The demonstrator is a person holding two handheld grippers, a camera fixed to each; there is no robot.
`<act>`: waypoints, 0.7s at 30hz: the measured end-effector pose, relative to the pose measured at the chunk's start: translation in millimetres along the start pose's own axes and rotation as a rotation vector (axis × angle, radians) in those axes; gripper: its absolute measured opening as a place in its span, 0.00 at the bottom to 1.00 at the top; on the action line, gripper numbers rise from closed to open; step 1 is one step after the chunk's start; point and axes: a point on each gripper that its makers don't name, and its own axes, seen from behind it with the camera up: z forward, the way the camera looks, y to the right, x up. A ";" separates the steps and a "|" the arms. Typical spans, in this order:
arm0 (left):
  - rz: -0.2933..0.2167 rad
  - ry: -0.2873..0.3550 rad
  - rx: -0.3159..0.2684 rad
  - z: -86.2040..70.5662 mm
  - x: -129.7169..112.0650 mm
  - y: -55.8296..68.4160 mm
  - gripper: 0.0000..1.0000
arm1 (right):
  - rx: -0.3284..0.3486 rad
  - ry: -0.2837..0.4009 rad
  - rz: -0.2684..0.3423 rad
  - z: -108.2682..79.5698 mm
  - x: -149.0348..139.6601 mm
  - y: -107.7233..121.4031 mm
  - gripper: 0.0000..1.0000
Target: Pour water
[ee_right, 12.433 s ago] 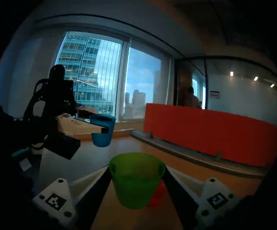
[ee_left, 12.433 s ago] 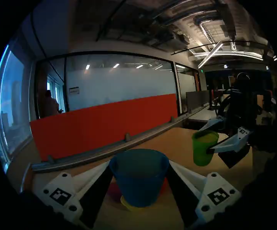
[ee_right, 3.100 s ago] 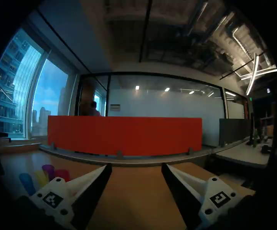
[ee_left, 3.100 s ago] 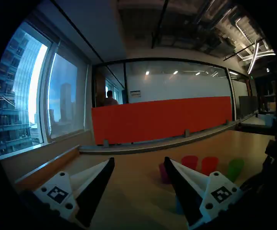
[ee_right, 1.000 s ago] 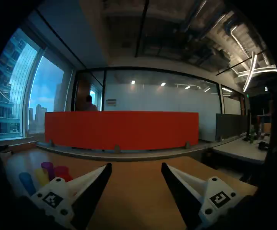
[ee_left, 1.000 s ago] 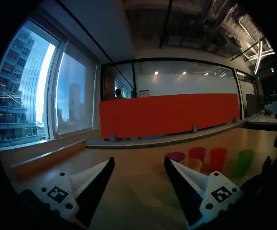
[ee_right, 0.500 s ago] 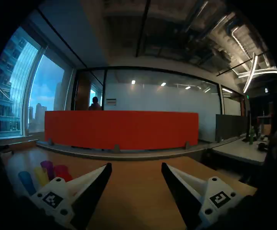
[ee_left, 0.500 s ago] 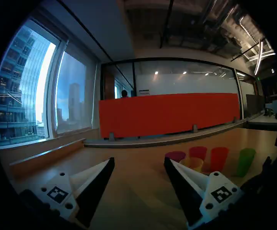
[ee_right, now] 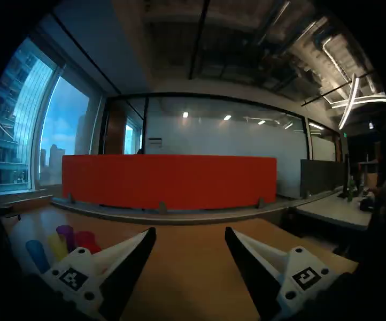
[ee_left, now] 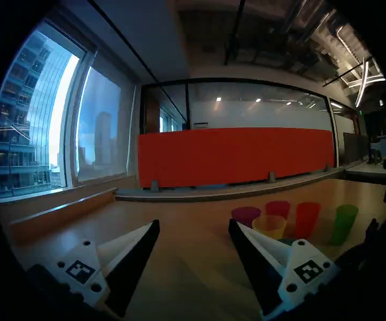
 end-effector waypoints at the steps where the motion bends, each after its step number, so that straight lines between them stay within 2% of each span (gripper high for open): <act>1: 0.000 0.000 -0.002 0.2 0.3 0.2 0.96 | 0.001 0.000 -0.001 0.1 -0.1 -0.4 1.00; 9: -0.002 -0.001 -0.008 1.9 -0.5 0.9 0.96 | 0.002 0.001 -0.002 1.7 2.5 -0.5 1.00; 21: -0.040 -0.015 -0.023 4.9 -6.6 0.4 0.96 | 0.007 -0.001 -0.001 2.4 2.5 -2.7 1.00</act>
